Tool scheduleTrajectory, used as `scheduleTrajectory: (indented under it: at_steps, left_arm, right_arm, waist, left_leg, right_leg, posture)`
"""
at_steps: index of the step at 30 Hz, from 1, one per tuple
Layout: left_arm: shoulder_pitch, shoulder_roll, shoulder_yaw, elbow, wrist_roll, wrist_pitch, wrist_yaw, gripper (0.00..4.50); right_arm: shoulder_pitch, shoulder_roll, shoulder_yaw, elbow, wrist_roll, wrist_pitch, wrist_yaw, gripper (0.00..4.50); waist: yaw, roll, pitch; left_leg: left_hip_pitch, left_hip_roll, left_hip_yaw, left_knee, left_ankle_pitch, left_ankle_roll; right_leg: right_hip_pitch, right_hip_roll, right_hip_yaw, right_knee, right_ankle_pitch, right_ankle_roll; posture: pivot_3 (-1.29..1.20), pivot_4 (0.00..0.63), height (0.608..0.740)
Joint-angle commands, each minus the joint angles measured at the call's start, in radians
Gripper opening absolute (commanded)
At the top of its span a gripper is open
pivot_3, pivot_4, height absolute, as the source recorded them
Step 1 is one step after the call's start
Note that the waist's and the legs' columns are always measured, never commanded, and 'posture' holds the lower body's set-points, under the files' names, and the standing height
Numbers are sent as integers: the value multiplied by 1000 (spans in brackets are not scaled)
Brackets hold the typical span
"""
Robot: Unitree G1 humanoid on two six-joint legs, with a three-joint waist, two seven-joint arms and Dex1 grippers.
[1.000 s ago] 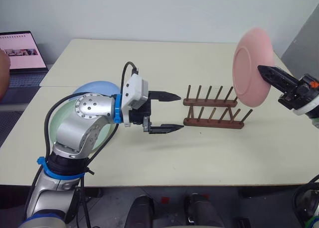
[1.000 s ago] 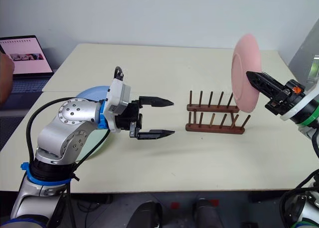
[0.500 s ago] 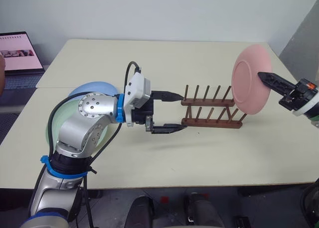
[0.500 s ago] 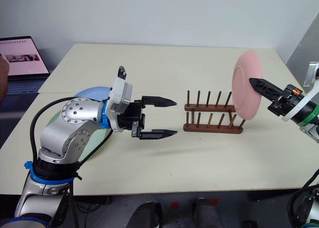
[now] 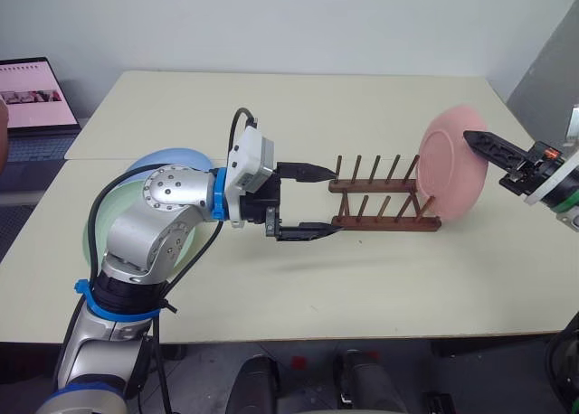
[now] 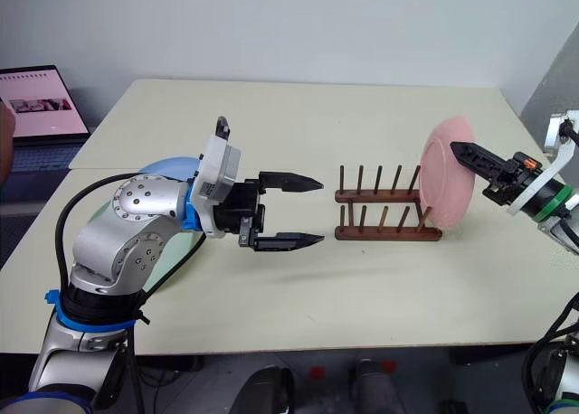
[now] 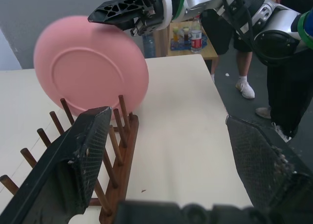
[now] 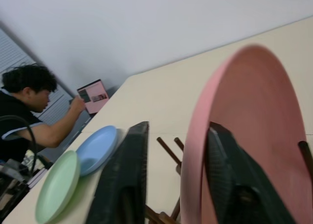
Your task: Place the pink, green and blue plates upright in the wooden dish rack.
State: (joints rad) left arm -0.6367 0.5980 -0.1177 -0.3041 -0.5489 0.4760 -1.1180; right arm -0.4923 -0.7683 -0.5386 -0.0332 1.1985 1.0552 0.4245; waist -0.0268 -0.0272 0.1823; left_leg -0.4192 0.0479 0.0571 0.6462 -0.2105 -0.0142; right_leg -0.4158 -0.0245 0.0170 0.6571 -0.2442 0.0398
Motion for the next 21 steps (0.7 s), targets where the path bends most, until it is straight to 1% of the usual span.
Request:
scheduleTrajectory:
  at_steps: [1, 5, 6, 8, 10, 12, 15, 16, 18, 21]
  left_arm:
    - [-15, 4, 28, -31, -18, 1, 11, 4107]
    - [-7, 10, 31, -36, -15, 4, 21, 4107]
    - [-4, 12, 33, -39, -16, 6, 24, 4107]
    - [7, 25, 53, -42, -20, 28, 48, 4107]
    - [24, 49, 85, -49, -27, 61, 73, 4465]
    - [47, 54, 122, -57, -30, 78, 116, 4485]
    - [99, 51, 213, -82, -7, 94, 241, 4485]
    - [122, 53, 245, -87, 5, 89, 278, 4485]
    - [210, 55, 338, -136, 31, 97, 380, 4485]
    - [347, 27, 485, -196, 57, 100, 523, 4485]
  right_arm:
    - [-29, -11, -44, -26, 1, -35, -29, 2970]
    - [-30, -42, -72, -45, -31, -73, -48, 4450]
    - [-29, -53, -79, -48, -40, -81, -49, 4484]
    - [4, -137, -75, -68, -126, -128, 20, 4484]
    - [33, -233, -70, -92, -183, -166, 128, 4500]
    - [63, -296, -44, -117, -244, -224, 220, 4500]
    - [86, -380, 34, -175, -335, -329, 378, 4500]
    - [78, -390, 63, -193, -355, -354, 407, 4500]
    - [11, -389, 146, -204, -395, -426, 477, 4500]
    - [-117, -339, 272, -211, -406, -462, 554, 4500]
  waist:
    - [0, 0, 0]
    - [0, 0, 0]
    - [0, 0, 0]
    - [0, 0, 0]
    - [1, 1, 0]
    - [0, 1, 0]
    - [-6, 1, 0]
    - [-9, 1, 0]
    - [-14, 1, 0]
    - [-21, 1, 0]
  left_leg:
    - [0, 0, 0, 0, 0, 0]
    - [0, 0, 0, 0, 0, 0]
    - [0, 0, 0, 0, 0, 0]
    - [0, 0, 0, 0, 0, 0]
    - [-3, 0, 1, 0, 0, 0]
    - [-5, 0, 0, -1, 0, 0]
    - [-4, 2, 0, -1, 0, 0]
    - [-4, 2, 0, -1, 0, 0]
    - [-2, 2, 0, -1, 0, 0]
    - [1, 2, 1, -1, 0, 0]
  right_leg:
    - [0, 0, 0, 0, 0, 0]
    - [0, 0, 0, 0, 0, 0]
    - [0, 0, 0, 0, 0, 0]
    - [0, 0, 0, 0, 0, 0]
    - [-3, 0, 1, 0, 0, 0]
    - [-5, 0, 0, 0, 0, 0]
    - [-5, 1, 0, 0, -1, -1]
    - [-5, 1, 1, 0, -1, -1]
    - [-5, 2, 1, 1, -1, -1]
    - [-5, 2, 3, 3, 0, -1]
  posture:
    - [0, 150, 728]
    - [0, 150, 728]
    - [0, 150, 728]
    - [0, 150, 728]
    - [0, 150, 728]
    - [0, 150, 728]
    - [0, 150, 728]
    - [0, 150, 728]
    - [0, 150, 728]
    - [0, 150, 728]
